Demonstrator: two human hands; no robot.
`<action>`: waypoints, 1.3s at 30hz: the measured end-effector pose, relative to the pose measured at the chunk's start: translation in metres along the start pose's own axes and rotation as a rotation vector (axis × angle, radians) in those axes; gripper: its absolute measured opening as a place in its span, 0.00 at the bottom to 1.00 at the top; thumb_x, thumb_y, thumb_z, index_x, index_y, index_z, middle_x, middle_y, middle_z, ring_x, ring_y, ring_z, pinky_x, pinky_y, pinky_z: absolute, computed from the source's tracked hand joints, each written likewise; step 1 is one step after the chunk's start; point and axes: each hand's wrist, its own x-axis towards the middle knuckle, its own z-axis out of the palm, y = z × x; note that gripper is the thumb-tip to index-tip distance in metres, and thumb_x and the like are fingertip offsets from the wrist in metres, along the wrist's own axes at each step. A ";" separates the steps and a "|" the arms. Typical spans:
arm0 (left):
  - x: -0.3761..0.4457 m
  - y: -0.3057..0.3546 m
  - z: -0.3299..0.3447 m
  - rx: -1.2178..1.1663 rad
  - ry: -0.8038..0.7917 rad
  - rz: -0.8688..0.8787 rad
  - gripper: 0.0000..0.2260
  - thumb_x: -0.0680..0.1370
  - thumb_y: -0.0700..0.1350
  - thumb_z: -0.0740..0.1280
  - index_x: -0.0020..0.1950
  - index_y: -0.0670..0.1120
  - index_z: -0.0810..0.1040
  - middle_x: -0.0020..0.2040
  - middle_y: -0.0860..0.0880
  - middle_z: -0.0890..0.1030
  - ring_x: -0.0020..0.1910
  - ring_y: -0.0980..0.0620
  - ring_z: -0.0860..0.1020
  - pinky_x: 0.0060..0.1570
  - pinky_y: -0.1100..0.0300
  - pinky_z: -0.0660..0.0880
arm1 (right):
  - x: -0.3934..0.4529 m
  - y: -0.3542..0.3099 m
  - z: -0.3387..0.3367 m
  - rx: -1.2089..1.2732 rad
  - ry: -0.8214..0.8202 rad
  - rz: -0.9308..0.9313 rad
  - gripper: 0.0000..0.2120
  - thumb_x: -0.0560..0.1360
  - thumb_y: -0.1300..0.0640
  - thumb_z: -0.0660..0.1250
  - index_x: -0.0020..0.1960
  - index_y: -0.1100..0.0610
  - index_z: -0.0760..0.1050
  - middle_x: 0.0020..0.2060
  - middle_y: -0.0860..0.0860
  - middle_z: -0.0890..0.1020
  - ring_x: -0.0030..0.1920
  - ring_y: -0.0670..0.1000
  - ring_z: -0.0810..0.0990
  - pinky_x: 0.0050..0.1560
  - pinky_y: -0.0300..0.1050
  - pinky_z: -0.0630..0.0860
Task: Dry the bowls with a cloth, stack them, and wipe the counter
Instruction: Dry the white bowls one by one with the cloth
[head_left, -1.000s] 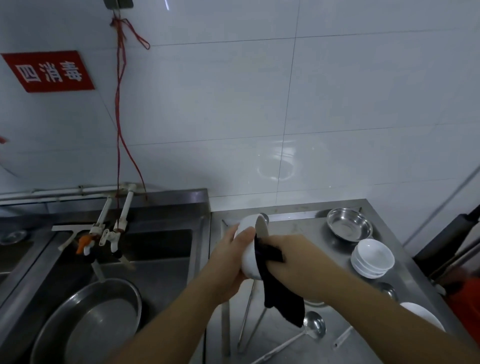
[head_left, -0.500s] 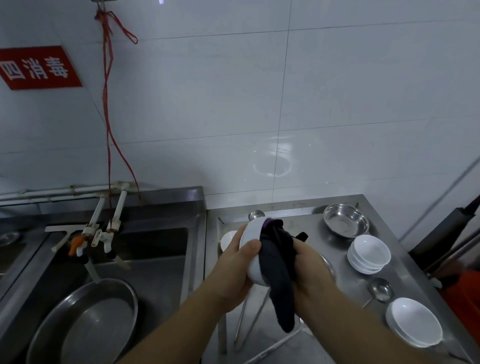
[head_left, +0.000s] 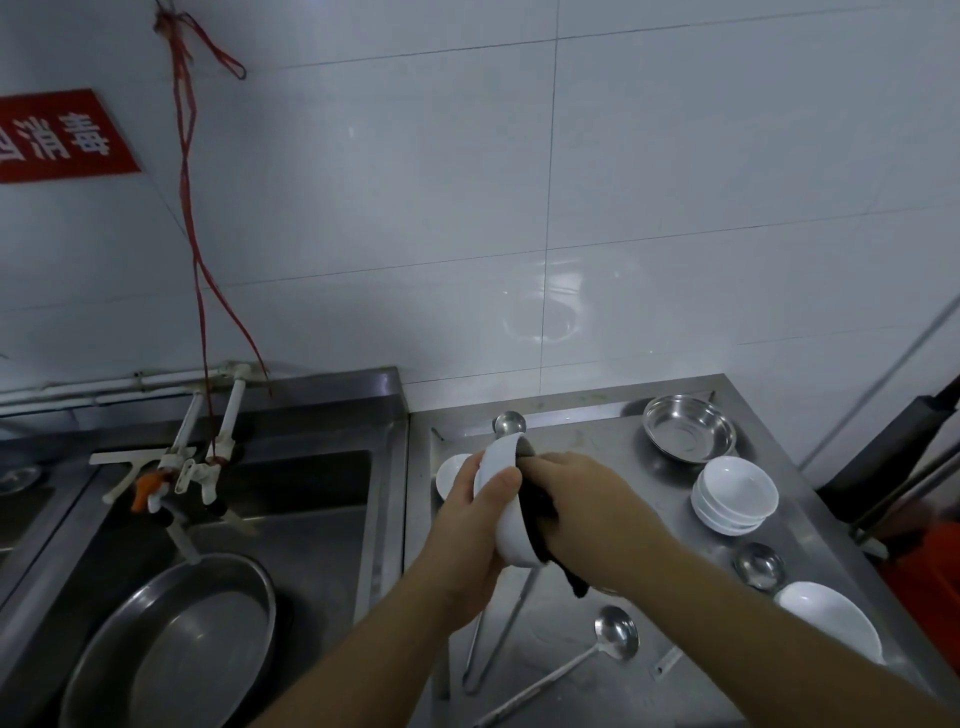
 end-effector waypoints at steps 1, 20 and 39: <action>0.000 0.000 0.001 0.021 0.005 0.002 0.30 0.71 0.55 0.75 0.72 0.52 0.74 0.66 0.39 0.82 0.62 0.38 0.84 0.52 0.44 0.84 | 0.002 0.000 -0.004 -0.003 -0.054 0.022 0.10 0.78 0.57 0.66 0.58 0.52 0.79 0.48 0.49 0.83 0.47 0.52 0.81 0.50 0.47 0.78; 0.002 -0.003 0.021 0.057 0.017 0.115 0.33 0.67 0.57 0.78 0.71 0.55 0.75 0.66 0.40 0.81 0.64 0.37 0.82 0.57 0.41 0.83 | -0.002 -0.013 0.009 0.960 0.472 0.573 0.05 0.80 0.55 0.68 0.51 0.52 0.83 0.41 0.51 0.88 0.41 0.50 0.87 0.43 0.52 0.85; 0.020 0.008 -0.012 0.787 -0.234 0.192 0.39 0.69 0.58 0.81 0.74 0.72 0.64 0.59 0.70 0.72 0.58 0.59 0.79 0.45 0.65 0.83 | -0.010 0.016 0.012 1.827 -0.024 0.722 0.22 0.73 0.47 0.79 0.58 0.62 0.86 0.59 0.65 0.85 0.57 0.67 0.86 0.50 0.60 0.85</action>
